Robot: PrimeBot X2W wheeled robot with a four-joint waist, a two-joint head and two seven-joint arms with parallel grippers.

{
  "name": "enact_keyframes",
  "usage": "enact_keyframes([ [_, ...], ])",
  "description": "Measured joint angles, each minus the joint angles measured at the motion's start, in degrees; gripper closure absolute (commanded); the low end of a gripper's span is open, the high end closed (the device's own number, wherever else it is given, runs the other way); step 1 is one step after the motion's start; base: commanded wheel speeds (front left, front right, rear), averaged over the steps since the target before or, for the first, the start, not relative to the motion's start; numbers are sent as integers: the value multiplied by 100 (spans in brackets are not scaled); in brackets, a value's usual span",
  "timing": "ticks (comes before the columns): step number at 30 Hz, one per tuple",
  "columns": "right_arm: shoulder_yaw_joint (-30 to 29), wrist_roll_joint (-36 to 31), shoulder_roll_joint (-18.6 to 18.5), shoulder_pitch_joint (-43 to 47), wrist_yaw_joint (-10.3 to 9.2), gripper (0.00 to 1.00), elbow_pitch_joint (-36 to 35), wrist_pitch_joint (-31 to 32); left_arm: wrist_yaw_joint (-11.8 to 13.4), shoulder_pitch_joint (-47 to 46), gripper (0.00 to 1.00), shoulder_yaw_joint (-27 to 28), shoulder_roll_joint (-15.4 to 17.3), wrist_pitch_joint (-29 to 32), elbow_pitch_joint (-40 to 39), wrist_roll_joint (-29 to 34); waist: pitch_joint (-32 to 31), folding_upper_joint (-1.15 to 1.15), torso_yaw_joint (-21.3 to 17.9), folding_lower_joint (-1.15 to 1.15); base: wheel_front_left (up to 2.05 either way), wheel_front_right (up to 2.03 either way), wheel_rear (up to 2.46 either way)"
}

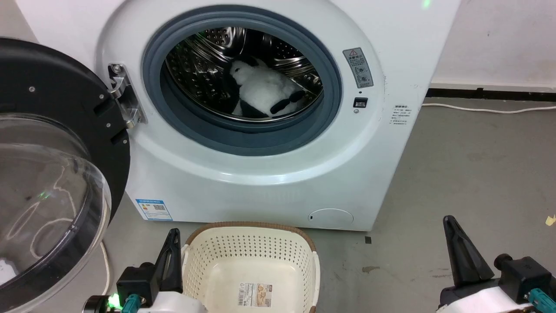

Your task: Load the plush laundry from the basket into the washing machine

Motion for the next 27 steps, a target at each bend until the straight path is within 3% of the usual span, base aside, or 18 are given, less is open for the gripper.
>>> enact_keyframes([
  [27, 42, -158, 11, -25, 0, 100, -3, 330, -56, -26, 100, 71, -3, 302, -168, 163, -42, 0, -69, 0, 0, 0, 0],
])
